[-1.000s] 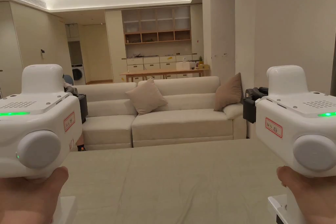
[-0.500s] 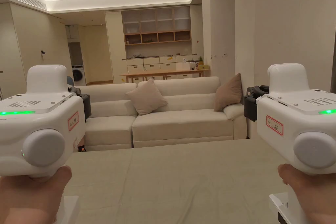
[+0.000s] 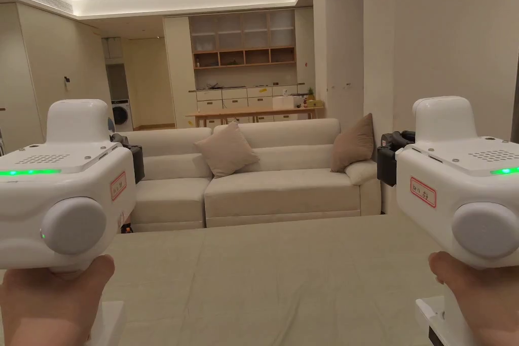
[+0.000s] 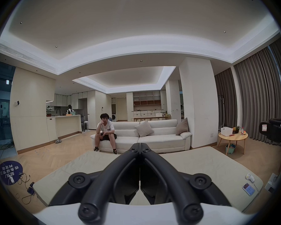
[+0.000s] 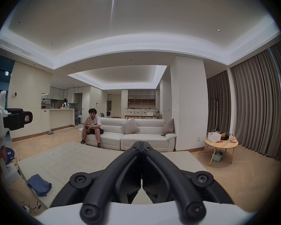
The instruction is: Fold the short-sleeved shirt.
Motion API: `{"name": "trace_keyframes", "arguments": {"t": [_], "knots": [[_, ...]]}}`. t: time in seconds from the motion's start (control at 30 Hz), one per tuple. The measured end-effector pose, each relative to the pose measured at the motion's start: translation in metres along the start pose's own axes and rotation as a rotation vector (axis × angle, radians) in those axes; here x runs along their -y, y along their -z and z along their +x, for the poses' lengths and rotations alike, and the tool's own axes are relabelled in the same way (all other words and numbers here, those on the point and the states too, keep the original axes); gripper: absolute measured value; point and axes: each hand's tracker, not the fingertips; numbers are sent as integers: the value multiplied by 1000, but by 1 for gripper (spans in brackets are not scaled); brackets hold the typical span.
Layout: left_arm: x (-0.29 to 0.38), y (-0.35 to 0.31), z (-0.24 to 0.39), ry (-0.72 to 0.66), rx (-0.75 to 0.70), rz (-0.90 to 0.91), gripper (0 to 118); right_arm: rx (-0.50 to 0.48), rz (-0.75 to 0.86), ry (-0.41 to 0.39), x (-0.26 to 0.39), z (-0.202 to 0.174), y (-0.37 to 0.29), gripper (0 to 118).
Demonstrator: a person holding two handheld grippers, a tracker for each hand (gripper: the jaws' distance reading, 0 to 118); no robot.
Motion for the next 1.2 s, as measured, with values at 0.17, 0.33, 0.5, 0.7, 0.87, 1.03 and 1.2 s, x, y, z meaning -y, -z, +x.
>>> {"name": "trace_keyframes", "arguments": {"t": [0.17, 0.33, 0.5, 0.7, 0.87, 1.03, 1.2], "knots": [[0, 1, -1, 1, 1, -1, 0, -1, -2, -5, 0, -2, 0, 0], [1, 2, -1, -5, -2, -7, 0, 2, -3, 2, -1, -1, 0, 0], [-1, 1, 0, -9, -2, -2, 0, 1, 1, -3, -3, -1, -1, 0], [-2, 1, 4, -8, 4, -3, 0, 1, 5, -5, -5, -1, -2, 0], [-2, 1, 5, -6, 8, -4, 0, -1, 9, -10, -7, -3, -3, 0], [-4, 0, 5, -5, 8, -3, 0, -1, 10, -17, -7, -5, -3, 0], [-5, 1, 3, -14, 9, 0, 0, -2, 2, -25, -5, -6, -2, 0]]}}
